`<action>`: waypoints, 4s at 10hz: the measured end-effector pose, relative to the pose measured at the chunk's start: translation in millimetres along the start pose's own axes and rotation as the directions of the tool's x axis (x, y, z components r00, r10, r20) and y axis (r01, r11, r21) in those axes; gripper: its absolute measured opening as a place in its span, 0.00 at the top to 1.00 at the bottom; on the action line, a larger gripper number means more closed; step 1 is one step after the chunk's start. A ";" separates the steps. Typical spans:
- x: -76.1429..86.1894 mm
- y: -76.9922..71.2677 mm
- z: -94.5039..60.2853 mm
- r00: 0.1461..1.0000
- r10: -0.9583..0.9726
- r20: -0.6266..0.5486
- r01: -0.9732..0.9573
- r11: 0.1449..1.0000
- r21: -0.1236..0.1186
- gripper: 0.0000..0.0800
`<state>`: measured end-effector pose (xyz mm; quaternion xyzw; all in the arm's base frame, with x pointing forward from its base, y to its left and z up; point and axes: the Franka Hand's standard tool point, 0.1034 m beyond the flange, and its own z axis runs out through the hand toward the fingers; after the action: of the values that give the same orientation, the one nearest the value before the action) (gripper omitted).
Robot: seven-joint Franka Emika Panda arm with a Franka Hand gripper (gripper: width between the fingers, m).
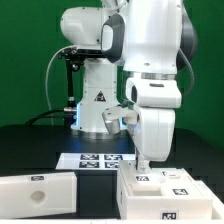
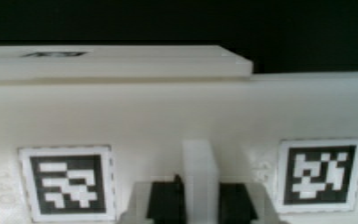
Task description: Assemble cabinet
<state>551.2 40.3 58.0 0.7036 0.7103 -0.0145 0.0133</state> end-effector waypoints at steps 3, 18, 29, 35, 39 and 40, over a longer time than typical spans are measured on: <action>-1.3 31.4 -0.7 1.000 0.008 0.001 -0.008 1.000 -0.007 0.92; -3.1 34.6 -25.3 1.000 0.003 0.022 -0.004 1.000 0.018 0.01; -10.5 14.0 -33.4 0.975 0.220 0.027 -0.220 0.975 0.004 0.00; -2.7 8.5 -35.8 0.875 0.483 -0.027 -0.483 0.874 -0.057 0.00; 1.6 6.7 -34.9 0.699 0.713 -0.057 -0.715 0.698 -0.039 0.00; 2.9 6.5 -36.5 0.588 0.803 -0.095 -0.808 0.588 -0.035 0.00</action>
Offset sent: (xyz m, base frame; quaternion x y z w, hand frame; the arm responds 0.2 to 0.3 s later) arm 0.0366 0.0071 -0.0028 0.0288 0.0170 -0.0010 0.9994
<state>557.8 44.7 94.3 0.9479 0.3149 0.0436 0.0200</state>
